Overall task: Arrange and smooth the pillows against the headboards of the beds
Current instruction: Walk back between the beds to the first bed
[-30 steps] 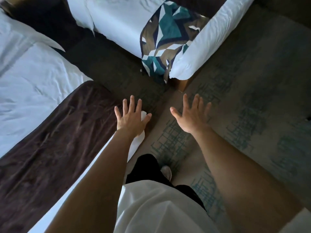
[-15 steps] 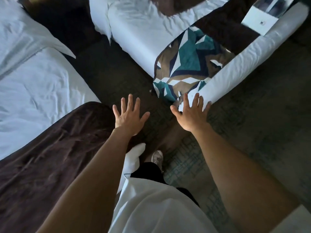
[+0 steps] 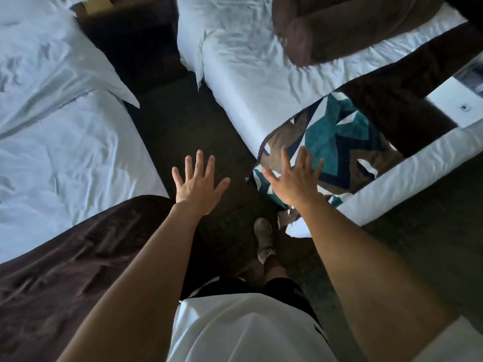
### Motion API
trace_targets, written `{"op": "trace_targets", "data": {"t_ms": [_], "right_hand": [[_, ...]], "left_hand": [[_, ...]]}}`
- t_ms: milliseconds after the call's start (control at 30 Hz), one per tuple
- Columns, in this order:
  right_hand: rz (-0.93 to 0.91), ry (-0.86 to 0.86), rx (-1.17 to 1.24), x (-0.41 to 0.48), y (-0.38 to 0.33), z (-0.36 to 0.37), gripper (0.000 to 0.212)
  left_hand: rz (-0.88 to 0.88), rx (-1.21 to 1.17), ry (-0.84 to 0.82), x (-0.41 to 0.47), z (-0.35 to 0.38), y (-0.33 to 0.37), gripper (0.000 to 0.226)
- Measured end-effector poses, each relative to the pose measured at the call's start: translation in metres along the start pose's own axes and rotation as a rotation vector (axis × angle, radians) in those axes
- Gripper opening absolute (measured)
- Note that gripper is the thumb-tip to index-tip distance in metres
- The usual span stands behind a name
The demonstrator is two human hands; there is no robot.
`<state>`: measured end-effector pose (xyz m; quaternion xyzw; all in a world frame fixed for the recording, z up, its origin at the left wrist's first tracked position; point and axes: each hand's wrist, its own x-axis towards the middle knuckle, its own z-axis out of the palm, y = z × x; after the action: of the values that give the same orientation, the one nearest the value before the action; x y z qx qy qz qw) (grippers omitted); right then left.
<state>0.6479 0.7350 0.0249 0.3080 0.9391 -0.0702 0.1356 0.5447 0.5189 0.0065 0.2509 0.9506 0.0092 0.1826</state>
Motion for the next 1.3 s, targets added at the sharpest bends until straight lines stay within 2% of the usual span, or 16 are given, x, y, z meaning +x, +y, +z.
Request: {"op": "trace_targets", "data": {"t_ms": [300,433,567,800,1300], "right_hand": [[-0.166,-0.016,-0.139,0.176,-0.028,-0.049,0.093],[-0.261,-0.055,-0.054,0.233,-0.057,-0.070,0.087],[-0.376,-0.046,-0.077,0.285,-0.092,-0.084,0.087],[-0.445,-0.038,-0.115,0.374,-0.175,-0.106,0.087],[-0.511,0.044,-0.058,0.535,-0.408,-0.166,0.089]], "left_hand": [[-0.198,-0.102,0.041,0.128,-0.046,0.010,0.081],[-0.283,-0.129,0.072,0.169,-0.069,-0.003,0.081],[-0.377,-0.128,0.087,0.202,-0.088,-0.030,0.080],[-0.481,-0.122,0.100,0.273,-0.110,-0.100,0.083],[-0.521,-0.159,0.131,0.437,-0.215,-0.293,0.081]]}}
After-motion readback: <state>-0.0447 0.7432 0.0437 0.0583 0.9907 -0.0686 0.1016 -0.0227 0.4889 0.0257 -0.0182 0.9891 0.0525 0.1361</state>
